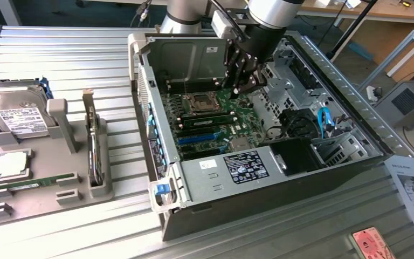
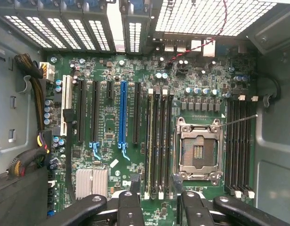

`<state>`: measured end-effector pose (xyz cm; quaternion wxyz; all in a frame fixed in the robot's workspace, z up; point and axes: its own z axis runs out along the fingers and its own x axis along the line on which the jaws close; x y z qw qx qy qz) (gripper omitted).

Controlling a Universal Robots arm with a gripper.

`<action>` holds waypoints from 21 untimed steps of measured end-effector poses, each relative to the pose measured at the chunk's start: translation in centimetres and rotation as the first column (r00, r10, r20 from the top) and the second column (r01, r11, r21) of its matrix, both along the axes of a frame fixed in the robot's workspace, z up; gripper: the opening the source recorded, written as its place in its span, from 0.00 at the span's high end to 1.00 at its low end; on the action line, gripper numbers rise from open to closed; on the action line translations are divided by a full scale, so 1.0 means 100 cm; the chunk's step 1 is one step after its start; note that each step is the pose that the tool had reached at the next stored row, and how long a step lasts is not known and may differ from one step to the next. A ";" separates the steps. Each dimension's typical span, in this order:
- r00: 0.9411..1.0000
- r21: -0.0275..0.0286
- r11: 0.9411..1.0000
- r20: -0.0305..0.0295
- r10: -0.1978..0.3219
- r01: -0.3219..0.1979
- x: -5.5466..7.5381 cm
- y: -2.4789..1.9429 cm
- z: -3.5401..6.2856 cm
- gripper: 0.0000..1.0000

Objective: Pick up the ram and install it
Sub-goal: 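Press down the ram until it locks into place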

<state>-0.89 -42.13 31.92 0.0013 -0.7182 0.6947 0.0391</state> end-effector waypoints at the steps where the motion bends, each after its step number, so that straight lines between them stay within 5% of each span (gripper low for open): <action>1: 1.000 0.000 1.000 0.000 0.000 0.000 0.000 0.0000 0.0000 0.62; 11: 1.000 0.000 1.000 0.000 0.000 0.000 0.000 0.0000 0.0000 0.64; 16: 1.000 0.000 1.000 0.000 0.000 0.000 0.000 0.0000 0.0000 0.89; 21: 1.000 0.000 1.000 0.000 0.000 0.000 0.000 0.0000 0.0000 0.89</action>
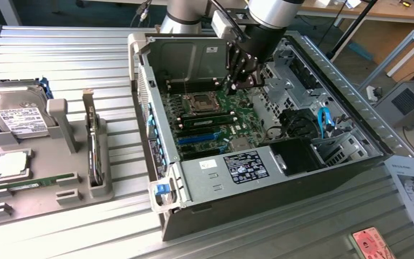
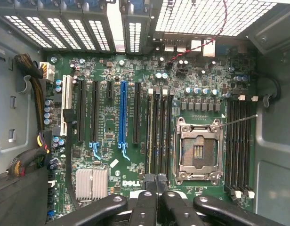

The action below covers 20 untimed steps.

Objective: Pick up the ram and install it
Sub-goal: 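Press down the ram until it locks into place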

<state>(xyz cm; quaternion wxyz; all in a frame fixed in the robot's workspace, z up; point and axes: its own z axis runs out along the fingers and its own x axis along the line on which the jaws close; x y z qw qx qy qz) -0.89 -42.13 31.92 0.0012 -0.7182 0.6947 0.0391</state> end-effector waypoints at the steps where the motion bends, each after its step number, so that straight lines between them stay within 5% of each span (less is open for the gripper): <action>1: 1.000 0.000 1.000 0.000 0.000 0.000 0.000 0.0000 0.0000 0.89; 9: 1.000 0.000 1.000 0.000 0.000 0.000 0.000 -0.0001 -0.0015 0.89; 20: 1.000 0.001 1.000 0.000 0.000 0.000 0.000 -0.0003 -0.0265 0.89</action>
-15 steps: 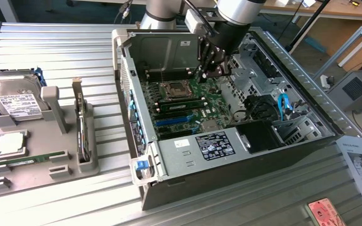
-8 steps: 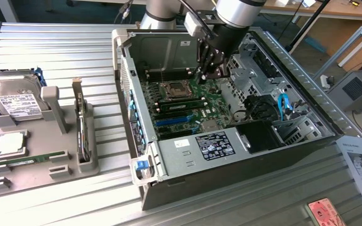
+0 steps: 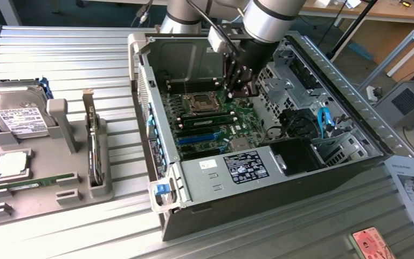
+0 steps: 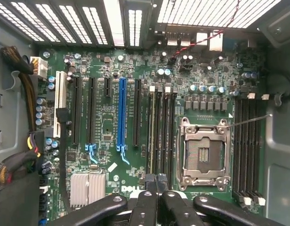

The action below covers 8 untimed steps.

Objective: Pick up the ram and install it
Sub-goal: 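Press down the ram until it locks into place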

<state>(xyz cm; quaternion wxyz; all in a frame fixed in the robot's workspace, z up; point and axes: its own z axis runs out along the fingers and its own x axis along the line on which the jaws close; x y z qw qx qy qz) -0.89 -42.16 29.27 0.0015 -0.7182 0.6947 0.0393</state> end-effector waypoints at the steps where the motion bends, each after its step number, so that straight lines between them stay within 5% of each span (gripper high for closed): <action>1: 1.000 0.000 1.000 0.000 0.000 0.000 0.000 -0.0001 -0.0027 0.89; 8: 1.000 0.001 1.000 0.000 0.000 0.000 0.000 -0.0018 -0.0172 0.89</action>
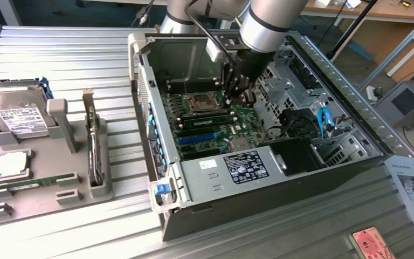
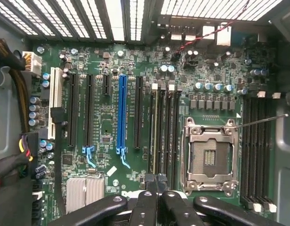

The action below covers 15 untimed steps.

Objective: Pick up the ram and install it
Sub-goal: 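Press down the ram until it locks into place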

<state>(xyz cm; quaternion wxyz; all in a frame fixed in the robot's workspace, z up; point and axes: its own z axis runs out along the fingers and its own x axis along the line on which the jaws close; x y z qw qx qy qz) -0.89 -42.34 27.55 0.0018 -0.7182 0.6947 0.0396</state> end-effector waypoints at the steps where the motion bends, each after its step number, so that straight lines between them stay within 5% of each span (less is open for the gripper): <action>1: 1.000 0.000 1.000 0.000 0.000 0.000 0.000 -0.0003 -0.0027 0.89; 8: 1.000 0.001 1.000 0.000 0.000 0.000 0.000 -0.0031 -0.0178 0.89; 15: 1.000 0.001 1.000 0.000 0.000 0.000 0.000 -0.0031 -0.0181 0.89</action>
